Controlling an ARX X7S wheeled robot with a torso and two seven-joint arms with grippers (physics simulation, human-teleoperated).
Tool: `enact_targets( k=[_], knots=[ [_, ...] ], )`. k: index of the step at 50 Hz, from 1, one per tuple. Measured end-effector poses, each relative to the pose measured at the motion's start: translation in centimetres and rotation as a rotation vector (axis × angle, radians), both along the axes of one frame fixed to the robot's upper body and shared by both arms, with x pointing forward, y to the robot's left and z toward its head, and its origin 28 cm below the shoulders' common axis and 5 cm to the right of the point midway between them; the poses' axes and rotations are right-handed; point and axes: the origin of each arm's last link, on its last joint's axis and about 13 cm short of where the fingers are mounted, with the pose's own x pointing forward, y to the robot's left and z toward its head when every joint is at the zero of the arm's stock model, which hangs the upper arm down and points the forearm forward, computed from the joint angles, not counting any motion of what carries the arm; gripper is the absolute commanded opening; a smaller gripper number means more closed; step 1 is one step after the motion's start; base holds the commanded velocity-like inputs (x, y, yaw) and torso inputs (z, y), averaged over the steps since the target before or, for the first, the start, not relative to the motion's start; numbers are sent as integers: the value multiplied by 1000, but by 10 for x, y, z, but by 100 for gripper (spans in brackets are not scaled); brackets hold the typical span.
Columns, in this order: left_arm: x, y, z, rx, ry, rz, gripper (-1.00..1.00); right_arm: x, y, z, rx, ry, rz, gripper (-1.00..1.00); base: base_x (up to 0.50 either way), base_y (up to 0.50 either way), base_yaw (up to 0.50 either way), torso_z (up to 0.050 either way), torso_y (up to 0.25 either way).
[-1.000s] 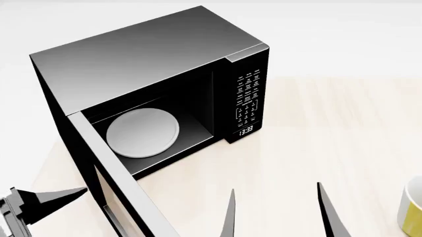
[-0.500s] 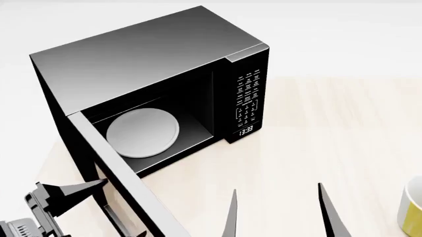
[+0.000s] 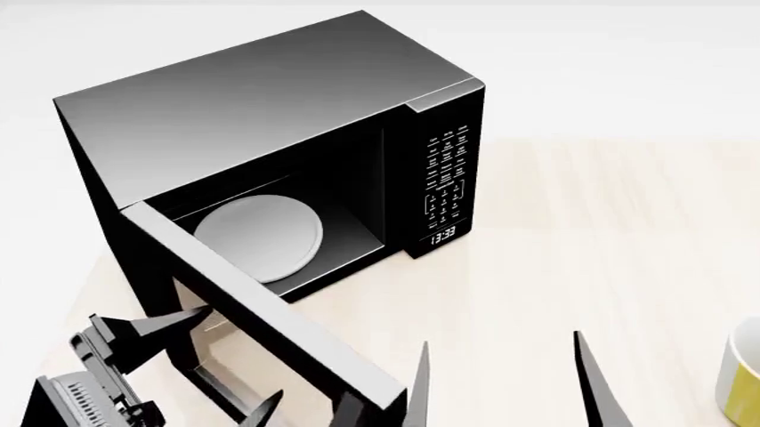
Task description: Close the microwave.
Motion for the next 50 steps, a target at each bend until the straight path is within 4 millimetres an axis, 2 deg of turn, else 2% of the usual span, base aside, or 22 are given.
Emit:
enact_targets(
  k=[50],
  knots=[
    [28,-22,-5,-29,-20,51,100,2,-2,-2,6,11,-6,100,0,0,0,0,0]
  ],
)
